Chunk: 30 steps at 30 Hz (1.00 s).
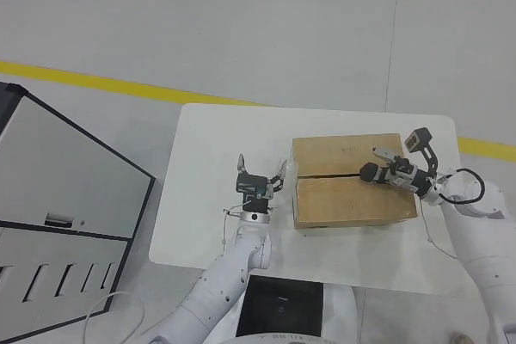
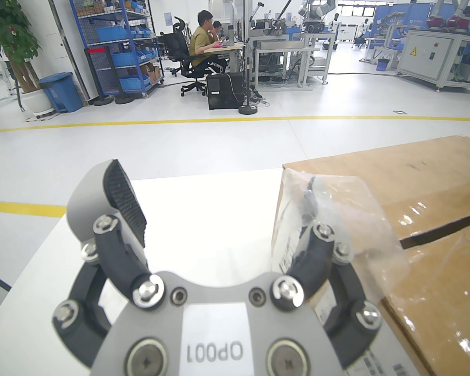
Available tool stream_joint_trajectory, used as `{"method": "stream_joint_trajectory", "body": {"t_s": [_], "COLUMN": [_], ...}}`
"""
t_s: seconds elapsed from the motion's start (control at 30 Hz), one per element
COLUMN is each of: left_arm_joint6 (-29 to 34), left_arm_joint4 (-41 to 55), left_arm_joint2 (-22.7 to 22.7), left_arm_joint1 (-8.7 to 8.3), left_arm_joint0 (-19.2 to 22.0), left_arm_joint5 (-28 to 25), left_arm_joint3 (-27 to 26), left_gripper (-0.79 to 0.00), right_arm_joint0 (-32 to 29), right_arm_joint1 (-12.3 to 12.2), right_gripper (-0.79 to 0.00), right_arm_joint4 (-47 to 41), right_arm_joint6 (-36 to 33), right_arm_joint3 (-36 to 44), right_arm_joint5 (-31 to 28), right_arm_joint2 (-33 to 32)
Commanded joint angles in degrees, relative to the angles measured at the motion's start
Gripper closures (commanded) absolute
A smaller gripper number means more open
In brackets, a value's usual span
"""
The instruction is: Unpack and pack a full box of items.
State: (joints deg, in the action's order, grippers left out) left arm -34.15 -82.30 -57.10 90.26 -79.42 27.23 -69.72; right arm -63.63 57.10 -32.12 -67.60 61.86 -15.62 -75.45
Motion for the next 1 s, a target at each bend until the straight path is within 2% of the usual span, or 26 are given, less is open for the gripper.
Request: {"method": "stream_joint_trajectory", "body": {"t_s": [0.0, 0.07, 0.4, 0.67, 0.97], "left_arm_joint6": [0.0, 1.2, 6.5, 12.8, 16.5], "left_arm_joint4": [0.0, -1.8, -17.4, -22.6, -25.0], "left_arm_joint2": [0.0, 0.2, 3.2, 6.6, 10.3], "left_arm_joint1": [0.0, -0.1, -0.07, 0.81, 2.28], "left_arm_joint0": [0.0, 0.2, 0.4, 1.6, 5.6], "left_arm_joint5": [0.0, 0.0, 7.3, 7.5, 5.0], "left_arm_joint3": [0.0, -0.4, -4.6, -6.7, -3.8], "left_gripper": [-0.785, -0.785, -0.785, -0.785, -0.785], "right_arm_joint0": [0.0, -0.2, -0.8, -1.1, -1.5], "right_arm_joint1": [0.0, 0.1, 0.0, 0.3, 0.3], "right_gripper": [-0.785, -0.785, -0.785, -0.785, -0.785], "right_arm_joint4": [-0.1, -0.3, -0.6, -0.7, -1.3], "right_arm_joint6": [-0.3, -0.4, -0.3, 0.7, 0.3], "right_arm_joint3": [-0.1, -0.3, 0.2, 0.7, 0.9], "right_arm_joint5": [-0.1, -0.3, -0.5, -0.9, -1.0], "right_arm_joint2": [0.1, 0.1, -0.4, 0.3, -0.3]}}
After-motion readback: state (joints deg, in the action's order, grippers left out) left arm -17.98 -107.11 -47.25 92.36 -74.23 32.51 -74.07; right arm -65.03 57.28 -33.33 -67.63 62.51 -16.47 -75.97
